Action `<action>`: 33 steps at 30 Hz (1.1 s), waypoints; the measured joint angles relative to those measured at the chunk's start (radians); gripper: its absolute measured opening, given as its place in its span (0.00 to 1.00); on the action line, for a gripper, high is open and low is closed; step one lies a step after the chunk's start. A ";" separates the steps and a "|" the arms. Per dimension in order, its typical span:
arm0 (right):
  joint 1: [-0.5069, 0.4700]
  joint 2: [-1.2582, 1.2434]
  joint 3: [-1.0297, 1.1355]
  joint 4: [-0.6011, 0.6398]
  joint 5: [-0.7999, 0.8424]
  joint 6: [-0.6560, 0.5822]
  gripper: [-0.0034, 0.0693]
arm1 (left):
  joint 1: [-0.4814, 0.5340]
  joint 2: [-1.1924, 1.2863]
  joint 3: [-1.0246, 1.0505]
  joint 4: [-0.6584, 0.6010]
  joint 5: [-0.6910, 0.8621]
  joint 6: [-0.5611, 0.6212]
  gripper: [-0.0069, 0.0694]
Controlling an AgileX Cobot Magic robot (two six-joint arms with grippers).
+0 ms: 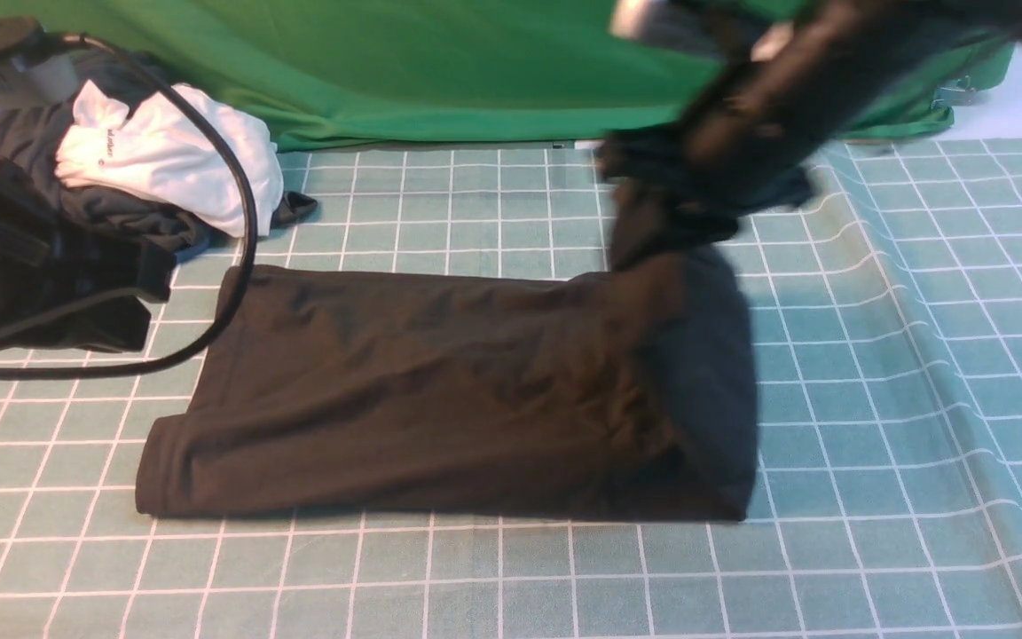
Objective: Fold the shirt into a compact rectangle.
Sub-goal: 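Fold the right end of the dark garment over onto its left end with the right gripper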
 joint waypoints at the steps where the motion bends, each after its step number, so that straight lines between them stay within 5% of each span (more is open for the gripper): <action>1: 0.017 0.021 -0.020 0.023 -0.007 0.001 0.12 | 0.000 0.000 0.000 0.000 0.000 0.000 0.11; 9: 0.163 0.231 -0.273 0.104 -0.045 0.053 0.12 | 0.000 -0.009 0.000 0.000 -0.001 0.000 0.11; 24: 0.292 0.521 -0.584 0.185 -0.147 0.120 0.16 | 0.000 -0.114 0.000 0.107 0.001 -0.060 0.11; 26: 0.307 0.540 -0.586 0.185 -0.177 0.123 0.22 | 0.000 -0.118 0.000 0.107 0.008 -0.060 0.11; 31: 0.341 0.572 -0.588 0.206 -0.246 0.119 0.65 | 0.000 -0.131 0.000 0.107 0.031 -0.075 0.11; 33: 0.344 0.572 -0.588 0.213 -0.245 0.103 0.74 | 0.000 -0.136 0.000 0.107 0.032 -0.081 0.11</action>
